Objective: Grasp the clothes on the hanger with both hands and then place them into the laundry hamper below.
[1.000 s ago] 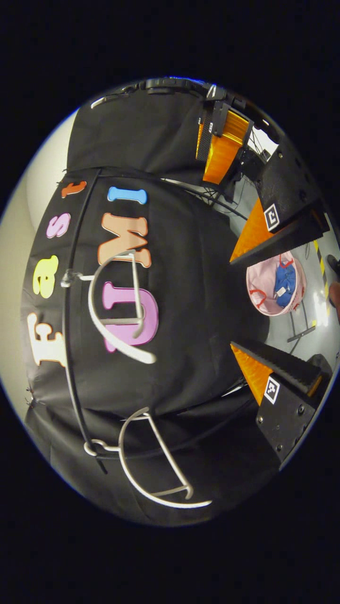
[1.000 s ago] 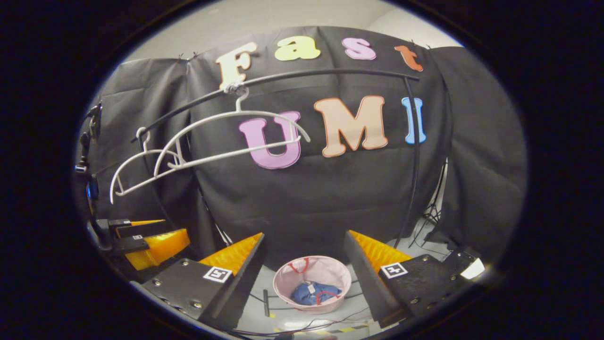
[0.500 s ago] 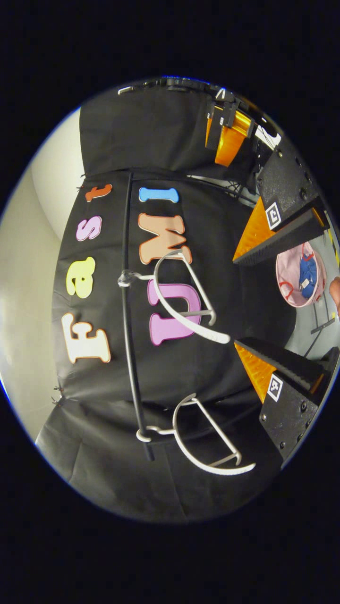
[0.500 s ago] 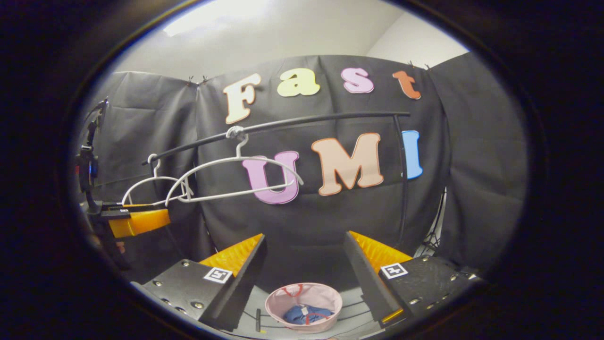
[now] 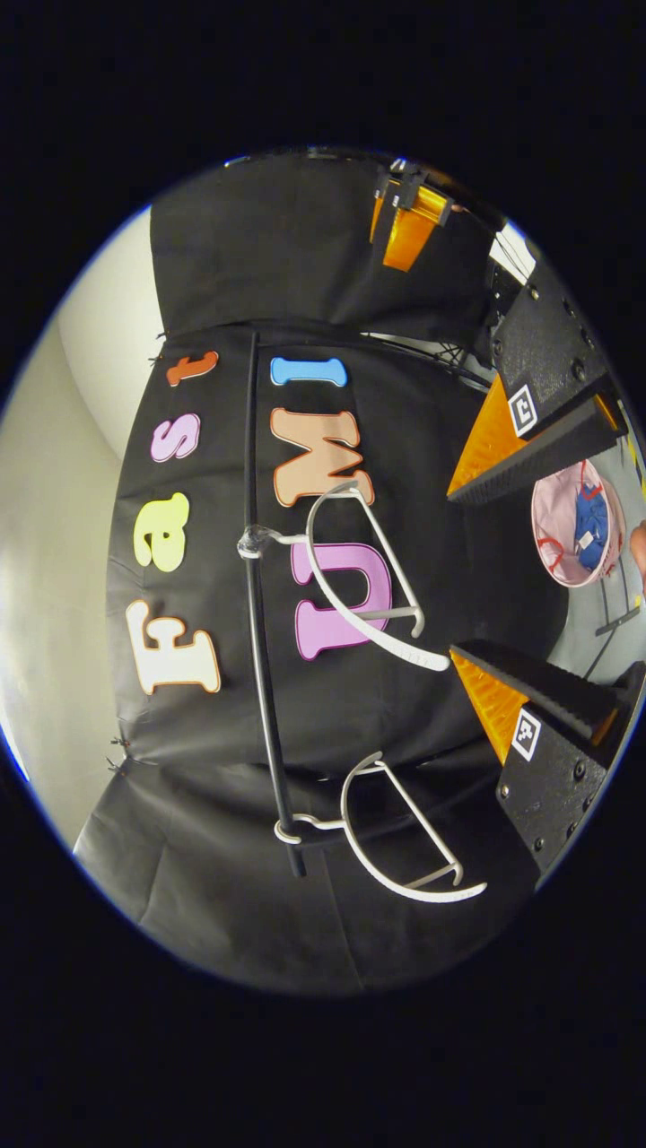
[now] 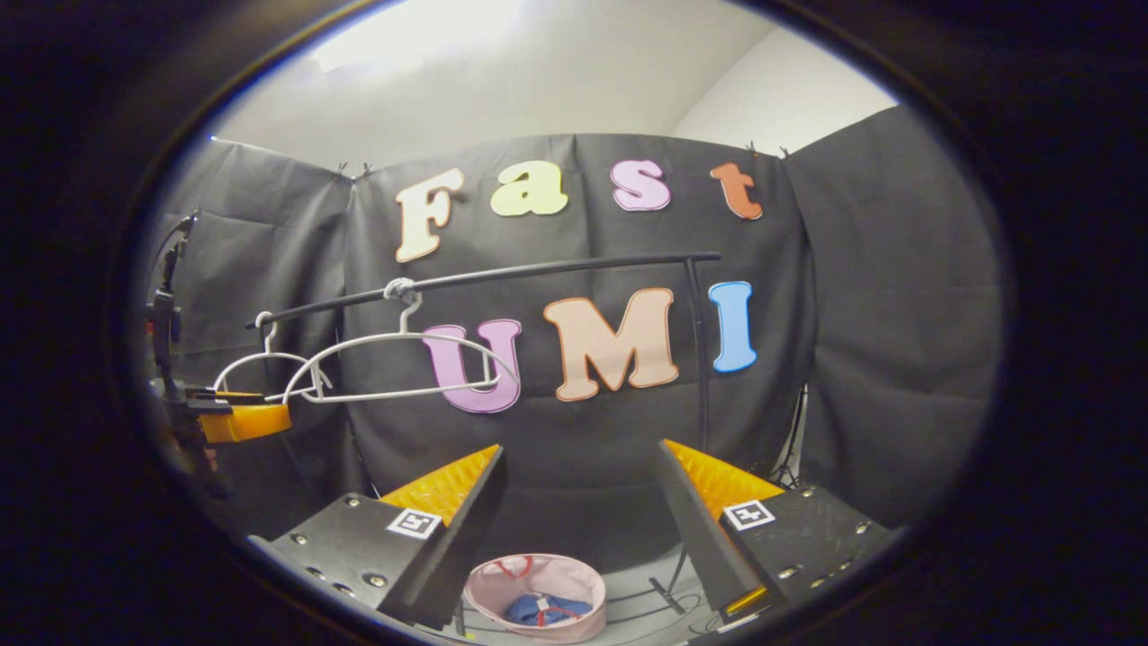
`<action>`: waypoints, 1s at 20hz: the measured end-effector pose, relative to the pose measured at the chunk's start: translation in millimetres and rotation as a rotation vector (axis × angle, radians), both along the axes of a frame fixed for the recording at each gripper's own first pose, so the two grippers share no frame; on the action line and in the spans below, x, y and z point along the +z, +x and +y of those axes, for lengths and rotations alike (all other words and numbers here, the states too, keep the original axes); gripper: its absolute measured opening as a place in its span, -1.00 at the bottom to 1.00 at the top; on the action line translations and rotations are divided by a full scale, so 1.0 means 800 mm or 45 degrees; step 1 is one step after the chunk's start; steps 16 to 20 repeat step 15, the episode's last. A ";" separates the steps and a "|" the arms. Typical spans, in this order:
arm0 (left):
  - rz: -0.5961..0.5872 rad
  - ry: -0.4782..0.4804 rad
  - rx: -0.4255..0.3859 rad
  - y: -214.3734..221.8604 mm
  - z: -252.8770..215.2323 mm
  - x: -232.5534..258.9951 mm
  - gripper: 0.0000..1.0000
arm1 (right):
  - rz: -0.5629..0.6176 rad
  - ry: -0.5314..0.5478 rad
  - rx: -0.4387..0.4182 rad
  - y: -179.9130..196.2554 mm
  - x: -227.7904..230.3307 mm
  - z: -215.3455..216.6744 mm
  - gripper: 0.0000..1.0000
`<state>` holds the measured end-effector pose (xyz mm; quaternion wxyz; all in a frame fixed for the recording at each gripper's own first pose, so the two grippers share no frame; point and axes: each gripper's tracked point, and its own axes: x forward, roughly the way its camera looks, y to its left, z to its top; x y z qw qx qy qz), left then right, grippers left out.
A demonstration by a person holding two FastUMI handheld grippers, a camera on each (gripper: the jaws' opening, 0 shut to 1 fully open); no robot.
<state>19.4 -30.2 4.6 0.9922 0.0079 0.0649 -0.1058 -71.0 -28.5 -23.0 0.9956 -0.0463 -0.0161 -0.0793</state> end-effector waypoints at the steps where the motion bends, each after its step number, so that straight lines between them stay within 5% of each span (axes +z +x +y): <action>1: 0.008 0.022 -0.005 0.001 -0.004 -0.002 0.88 | -0.003 -0.008 0.008 -0.002 0.000 0.000 0.86; 2: 0.013 0.035 -0.005 -0.001 -0.007 -0.005 0.89 | 0.001 -0.017 0.015 -0.002 0.001 -0.001 0.97; 20: 0.028 0.115 -0.089 -0.007 -0.040 -0.007 1.00 | 0.066 -0.039 0.073 0.013 -0.026 -0.020 0.86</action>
